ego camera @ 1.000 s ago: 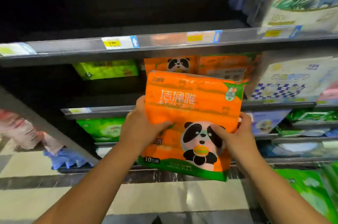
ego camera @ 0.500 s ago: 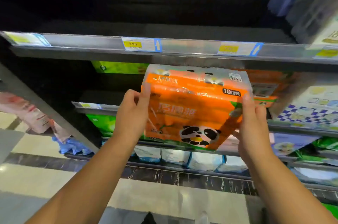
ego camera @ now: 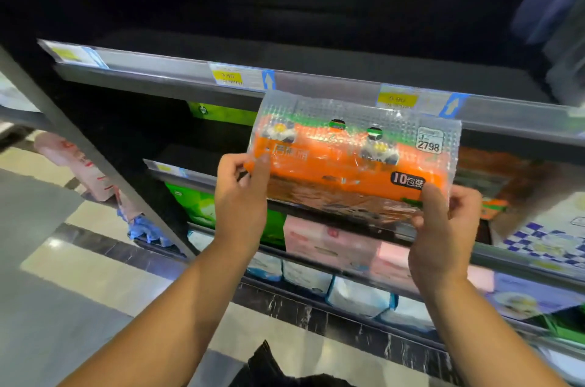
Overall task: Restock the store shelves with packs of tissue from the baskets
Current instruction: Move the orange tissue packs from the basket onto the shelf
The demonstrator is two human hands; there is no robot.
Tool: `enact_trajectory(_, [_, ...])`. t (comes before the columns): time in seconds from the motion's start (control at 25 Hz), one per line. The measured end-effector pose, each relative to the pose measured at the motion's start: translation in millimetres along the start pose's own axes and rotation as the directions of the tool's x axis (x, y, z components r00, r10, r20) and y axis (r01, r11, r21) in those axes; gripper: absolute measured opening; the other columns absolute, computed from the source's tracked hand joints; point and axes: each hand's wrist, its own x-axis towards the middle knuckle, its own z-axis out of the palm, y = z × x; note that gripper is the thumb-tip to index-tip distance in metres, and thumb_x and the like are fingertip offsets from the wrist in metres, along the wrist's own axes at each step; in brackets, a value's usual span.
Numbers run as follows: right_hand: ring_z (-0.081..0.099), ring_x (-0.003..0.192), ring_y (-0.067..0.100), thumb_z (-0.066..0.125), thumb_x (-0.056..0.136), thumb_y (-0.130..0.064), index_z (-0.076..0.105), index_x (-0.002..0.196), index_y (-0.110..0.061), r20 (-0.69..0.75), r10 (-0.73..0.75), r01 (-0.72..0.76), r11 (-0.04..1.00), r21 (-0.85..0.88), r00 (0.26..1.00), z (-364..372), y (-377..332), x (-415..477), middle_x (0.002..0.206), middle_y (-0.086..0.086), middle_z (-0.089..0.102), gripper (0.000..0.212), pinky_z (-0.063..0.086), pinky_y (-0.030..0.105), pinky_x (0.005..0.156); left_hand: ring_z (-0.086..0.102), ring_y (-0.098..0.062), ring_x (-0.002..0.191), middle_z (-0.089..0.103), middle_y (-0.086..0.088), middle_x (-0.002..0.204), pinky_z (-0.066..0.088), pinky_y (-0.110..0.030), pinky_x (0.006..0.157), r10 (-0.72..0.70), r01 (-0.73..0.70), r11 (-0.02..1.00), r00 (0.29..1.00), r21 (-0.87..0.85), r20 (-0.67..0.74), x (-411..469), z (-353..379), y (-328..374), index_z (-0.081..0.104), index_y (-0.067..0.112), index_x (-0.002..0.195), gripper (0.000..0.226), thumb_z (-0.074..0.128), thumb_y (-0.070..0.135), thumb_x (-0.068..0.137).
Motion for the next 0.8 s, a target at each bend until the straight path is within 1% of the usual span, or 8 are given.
enact_trajectory(0.08, [0.044,0.072,0.012,0.060,0.072,-0.043,0.045,0.086,-0.026,0.042,-0.047,0.046,0.999,0.026,0.998,1,-1,0,0.080,-0.002,0.045,0.027,0.040,0.033,0.068,0.063,0.002,0.077,0.064,0.018,0.076,0.056,-0.033,0.078,0.029,-0.029,0.999,0.999,-0.036,-0.015,-1,5,-1,0.049,0.020,0.095,0.012,0.055,0.030,0.096])
enact_trajectory(0.2, [0.041,0.061,0.000,0.058,0.076,-0.035,0.043,0.082,-0.023,0.065,-0.172,0.170,0.985,0.032,0.983,4,1,4,0.073,-0.005,0.042,0.020,0.039,0.018,0.060,0.058,-0.003,0.079,0.058,0.010,0.082,0.052,-0.038,0.081,0.094,-0.098,0.993,0.993,-0.068,-0.066,5,7,-5,0.047,0.023,0.088,0.011,0.053,0.026,0.097])
enact_trajectory(0.4, [0.043,0.070,0.010,0.057,0.080,-0.030,0.040,0.084,-0.023,0.095,-0.139,0.138,0.990,0.018,0.986,0,26,19,0.080,-0.003,0.043,0.018,0.041,0.030,0.064,0.053,-0.009,0.083,0.053,0.006,0.086,0.048,-0.052,0.091,0.080,-0.086,0.993,0.994,-0.078,-0.073,17,15,-29,0.046,0.029,0.083,0.014,0.055,0.038,0.088])
enact_trajectory(0.48, [0.044,0.067,0.005,0.057,0.083,-0.026,0.040,0.086,-0.020,0.119,-0.120,0.123,0.992,-0.017,0.986,0,34,23,0.079,-0.004,0.043,0.018,0.041,0.027,0.062,0.051,-0.011,0.084,0.051,0.004,0.088,0.047,-0.054,0.092,0.057,-0.060,0.997,0.997,-0.053,-0.059,21,20,-40,0.046,0.031,0.083,0.019,0.056,0.047,0.082])
enact_trajectory(0.56, [0.044,0.061,-0.003,0.056,0.089,-0.017,0.040,0.090,-0.012,0.122,-0.109,0.117,0.991,-0.065,0.987,4,37,28,0.076,-0.006,0.043,0.017,0.041,0.019,0.058,0.052,-0.011,0.084,0.051,0.002,0.090,0.046,-0.055,0.093,0.034,-0.036,0.998,0.999,-0.050,-0.040,28,23,-49,0.046,0.030,0.084,0.019,0.057,0.046,0.084])
enact_trajectory(0.68, [0.049,0.065,-0.008,0.057,0.096,-0.013,0.042,0.099,-0.007,0.134,-0.106,0.128,0.978,-0.167,0.985,12,41,39,0.080,-0.005,0.048,0.017,0.042,0.011,0.060,0.058,-0.009,0.089,0.055,0.001,0.096,0.052,-0.048,0.093,-0.007,0.007,0.999,1.000,-0.044,-0.010,44,28,-56,0.046,0.027,0.089,0.015,0.054,0.040,0.093])
enact_trajectory(0.76, [0.051,0.070,-0.006,0.056,0.097,-0.026,0.042,0.101,-0.012,0.135,-0.112,0.142,0.962,-0.232,0.984,20,43,47,0.083,-0.006,0.049,0.020,0.044,0.013,0.062,0.058,-0.011,0.090,0.055,0.003,0.095,0.054,-0.037,0.088,-0.011,0.011,1.000,1.000,0.004,0.007,56,32,-54,0.045,0.026,0.092,0.018,0.050,0.043,0.096])
enact_trajectory(0.8, [0.050,0.070,-0.003,0.055,0.096,-0.033,0.042,0.099,-0.017,0.124,-0.111,0.139,0.958,-0.250,0.986,25,44,52,0.083,-0.007,0.049,0.021,0.043,0.015,0.062,0.056,-0.012,0.088,0.054,0.005,0.092,0.053,-0.027,0.083,0.002,-0.003,0.998,1.000,0.064,0.010,62,35,-52,0.045,0.024,0.095,0.021,0.049,0.045,0.096])
